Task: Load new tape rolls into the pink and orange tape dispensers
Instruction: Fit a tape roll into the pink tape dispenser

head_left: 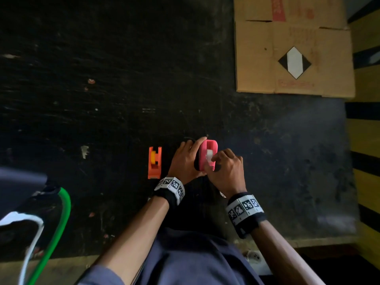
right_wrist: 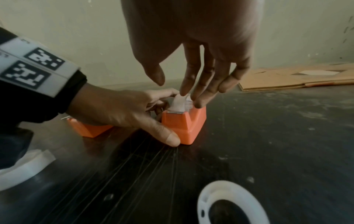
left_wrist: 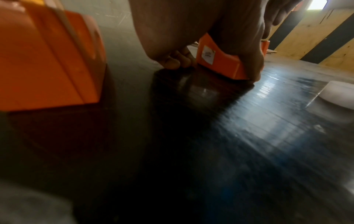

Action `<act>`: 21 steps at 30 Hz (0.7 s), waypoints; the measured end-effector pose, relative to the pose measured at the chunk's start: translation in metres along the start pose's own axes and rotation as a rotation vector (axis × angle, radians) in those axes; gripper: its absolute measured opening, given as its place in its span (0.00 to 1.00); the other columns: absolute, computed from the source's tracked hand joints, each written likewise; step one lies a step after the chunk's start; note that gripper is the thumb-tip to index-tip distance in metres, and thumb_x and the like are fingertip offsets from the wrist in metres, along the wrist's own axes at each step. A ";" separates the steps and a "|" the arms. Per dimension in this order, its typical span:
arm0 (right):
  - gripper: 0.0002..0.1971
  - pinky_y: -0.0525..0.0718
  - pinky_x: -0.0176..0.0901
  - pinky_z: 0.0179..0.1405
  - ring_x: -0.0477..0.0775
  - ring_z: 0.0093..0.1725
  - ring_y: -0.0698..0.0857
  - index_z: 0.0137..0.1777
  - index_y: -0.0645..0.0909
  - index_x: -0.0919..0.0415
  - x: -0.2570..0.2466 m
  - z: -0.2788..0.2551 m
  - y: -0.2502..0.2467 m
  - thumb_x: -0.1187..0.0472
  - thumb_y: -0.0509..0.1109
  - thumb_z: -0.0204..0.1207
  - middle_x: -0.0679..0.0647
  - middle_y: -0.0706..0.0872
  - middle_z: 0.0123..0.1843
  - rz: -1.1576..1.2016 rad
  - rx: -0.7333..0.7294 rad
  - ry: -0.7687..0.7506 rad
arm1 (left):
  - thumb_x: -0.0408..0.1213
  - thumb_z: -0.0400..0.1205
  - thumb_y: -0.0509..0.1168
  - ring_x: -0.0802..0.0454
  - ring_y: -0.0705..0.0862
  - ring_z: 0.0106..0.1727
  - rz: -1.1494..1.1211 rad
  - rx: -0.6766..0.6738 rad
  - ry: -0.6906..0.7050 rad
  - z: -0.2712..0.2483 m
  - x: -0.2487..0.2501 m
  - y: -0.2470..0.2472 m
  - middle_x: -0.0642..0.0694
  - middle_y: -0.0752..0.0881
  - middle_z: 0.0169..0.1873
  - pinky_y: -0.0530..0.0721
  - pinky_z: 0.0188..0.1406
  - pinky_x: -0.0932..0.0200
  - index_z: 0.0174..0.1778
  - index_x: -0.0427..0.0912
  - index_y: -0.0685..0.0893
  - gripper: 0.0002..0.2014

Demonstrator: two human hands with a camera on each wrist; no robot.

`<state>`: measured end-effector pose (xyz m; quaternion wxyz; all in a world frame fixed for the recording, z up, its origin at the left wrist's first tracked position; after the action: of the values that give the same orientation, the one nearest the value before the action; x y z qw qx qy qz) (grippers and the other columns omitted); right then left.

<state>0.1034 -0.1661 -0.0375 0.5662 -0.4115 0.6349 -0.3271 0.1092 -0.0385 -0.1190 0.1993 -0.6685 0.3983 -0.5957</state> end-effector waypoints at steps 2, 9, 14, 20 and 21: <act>0.25 0.86 0.53 0.44 0.58 0.33 0.88 0.40 0.88 0.60 -0.002 0.003 0.000 0.36 0.67 0.69 0.54 0.90 0.39 0.023 0.013 0.043 | 0.56 0.59 0.79 0.45 0.78 0.63 0.004 0.023 -0.002 0.000 -0.001 -0.001 0.47 0.79 0.63 0.78 0.67 0.46 0.82 0.53 0.61 0.56; 0.11 0.89 0.53 0.40 0.57 0.36 0.89 0.48 0.82 0.58 0.007 0.011 0.006 0.51 0.76 0.73 0.54 0.91 0.40 0.129 0.028 0.205 | 0.58 0.58 0.78 0.45 0.77 0.66 0.020 -0.045 -0.029 0.004 -0.002 0.004 0.47 0.79 0.65 0.74 0.71 0.46 0.83 0.55 0.58 0.57; 0.10 0.91 0.51 0.43 0.51 0.39 0.89 0.49 0.89 0.57 0.018 0.011 0.012 0.55 0.79 0.69 0.51 0.91 0.42 0.204 0.027 0.299 | 0.56 0.58 0.79 0.44 0.78 0.66 0.024 -0.014 -0.017 0.003 -0.001 0.002 0.46 0.79 0.65 0.76 0.70 0.46 0.82 0.54 0.59 0.56; 0.05 0.91 0.52 0.44 0.49 0.38 0.90 0.44 0.90 0.52 0.022 0.009 0.015 0.54 0.79 0.69 0.48 0.91 0.40 0.264 0.062 0.336 | 0.59 0.57 0.75 0.44 0.77 0.62 0.041 -0.008 -0.010 0.002 -0.002 0.001 0.46 0.79 0.62 0.77 0.66 0.46 0.83 0.53 0.61 0.56; 0.05 0.91 0.52 0.43 0.49 0.38 0.89 0.44 0.90 0.53 0.021 0.010 0.014 0.55 0.79 0.70 0.48 0.91 0.40 0.260 0.072 0.327 | 0.58 0.57 0.76 0.44 0.77 0.62 0.039 -0.006 -0.015 0.003 -0.002 0.001 0.46 0.79 0.62 0.77 0.65 0.47 0.83 0.53 0.62 0.56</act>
<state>0.1105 -0.1780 -0.0609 0.5076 -0.2470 0.7539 -0.3360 0.1115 -0.0379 -0.1214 0.2117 -0.6655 0.4117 -0.5855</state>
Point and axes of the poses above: each hand's wrist, its own z-axis towards the middle knuckle, its own y-axis out of the palm, x = y × z, the point moved 9 cm from there along z, towards the middle knuckle
